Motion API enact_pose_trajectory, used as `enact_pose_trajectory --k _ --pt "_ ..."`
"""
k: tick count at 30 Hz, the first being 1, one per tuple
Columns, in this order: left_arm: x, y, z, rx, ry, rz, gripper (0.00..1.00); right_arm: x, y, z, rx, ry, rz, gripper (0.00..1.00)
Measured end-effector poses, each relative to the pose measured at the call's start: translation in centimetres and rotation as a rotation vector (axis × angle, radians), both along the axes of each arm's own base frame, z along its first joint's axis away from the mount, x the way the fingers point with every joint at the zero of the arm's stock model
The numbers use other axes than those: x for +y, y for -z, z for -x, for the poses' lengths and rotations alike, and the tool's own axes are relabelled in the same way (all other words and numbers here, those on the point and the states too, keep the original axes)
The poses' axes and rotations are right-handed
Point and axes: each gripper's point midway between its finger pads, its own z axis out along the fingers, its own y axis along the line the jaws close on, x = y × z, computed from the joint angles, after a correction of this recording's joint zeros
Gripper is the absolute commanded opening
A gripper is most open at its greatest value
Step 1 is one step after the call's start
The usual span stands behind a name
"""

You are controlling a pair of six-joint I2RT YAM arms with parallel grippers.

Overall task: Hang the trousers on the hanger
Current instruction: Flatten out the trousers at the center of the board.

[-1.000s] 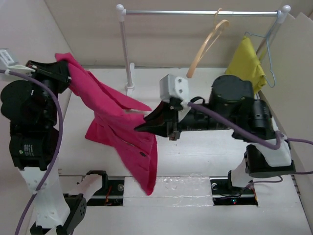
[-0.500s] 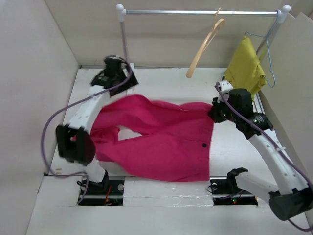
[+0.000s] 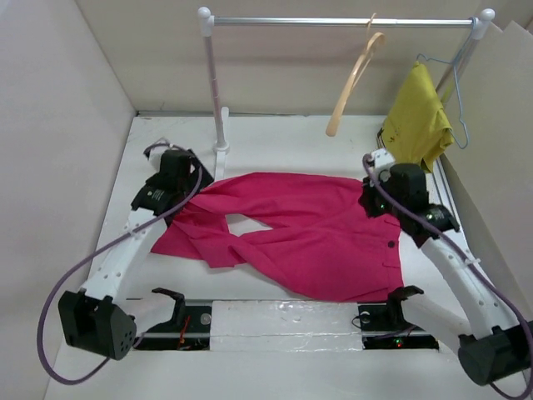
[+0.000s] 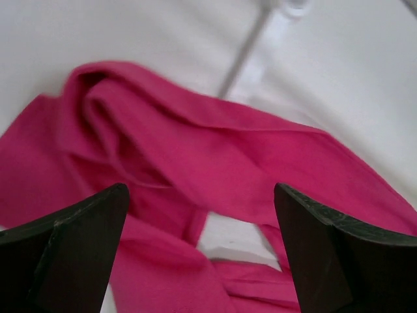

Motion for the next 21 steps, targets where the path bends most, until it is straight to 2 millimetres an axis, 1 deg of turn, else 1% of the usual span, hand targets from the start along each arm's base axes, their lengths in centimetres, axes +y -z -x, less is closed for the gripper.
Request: enact_pose_trajectory --k 3,5,6,7,8,9,10,11,13,14,15,17,18,21 --pt "3.8 3.8 2.1 0.059 -0.15 0.026 0.95 4.7 2.7 3.8 0.024 -0.195 -0.038 0.01" --pt "6.4 6.4 3.3 0.107 -0.247 0.057 0.95 7.1 5.1 6.6 0.079 -0.308 -0.043 0.17" --pt "7.5 7.4 3.8 0.125 -0.292 0.071 0.94 8.2 6.2 7.8 0.111 -0.358 -0.042 0.37" --pt "8.2 8.2 4.3 0.133 -0.325 0.085 0.92 9.3 7.2 9.0 0.142 -0.408 -0.042 0.46" --pt "8.5 8.7 4.6 0.139 -0.34 0.099 0.9 10.3 8.0 10.0 0.168 -0.45 -0.035 0.58" --pt "8.4 8.9 4.6 0.138 -0.34 0.112 0.85 11.3 8.7 10.8 0.191 -0.491 -0.03 0.61" --pt "8.2 9.0 4.4 0.133 -0.335 0.126 0.82 12.2 9.1 11.5 0.204 -0.528 -0.023 0.62" --pt "8.0 9.0 4.0 0.124 -0.329 0.137 0.8 13.3 9.4 12.1 0.212 -0.569 -0.021 0.63" --pt "7.7 9.3 3.0 0.118 -0.32 0.155 0.74 14.9 10.0 12.8 0.228 -0.619 -0.01 0.62" --pt "7.5 9.8 2.6 0.126 -0.314 0.161 0.7 15.5 10.4 13.0 0.241 -0.637 -0.003 0.62" --pt "7.3 10.3 2.2 0.136 -0.307 0.168 0.53 16.1 10.8 13.0 0.252 -0.647 0.006 0.6" --pt "7.0 11.4 1.6 0.159 -0.301 0.183 0.36 17.0 11.5 12.9 0.271 -0.661 0.024 0.58" --pt "6.8 11.8 1.4 0.169 -0.294 0.188 0.21 17.3 11.7 12.7 0.275 -0.661 0.029 0.58" --pt "6.6 12.2 1.0 0.178 -0.286 0.192 0.0 18.0 11.9 12.4 0.273 -0.667 0.033 0.58"
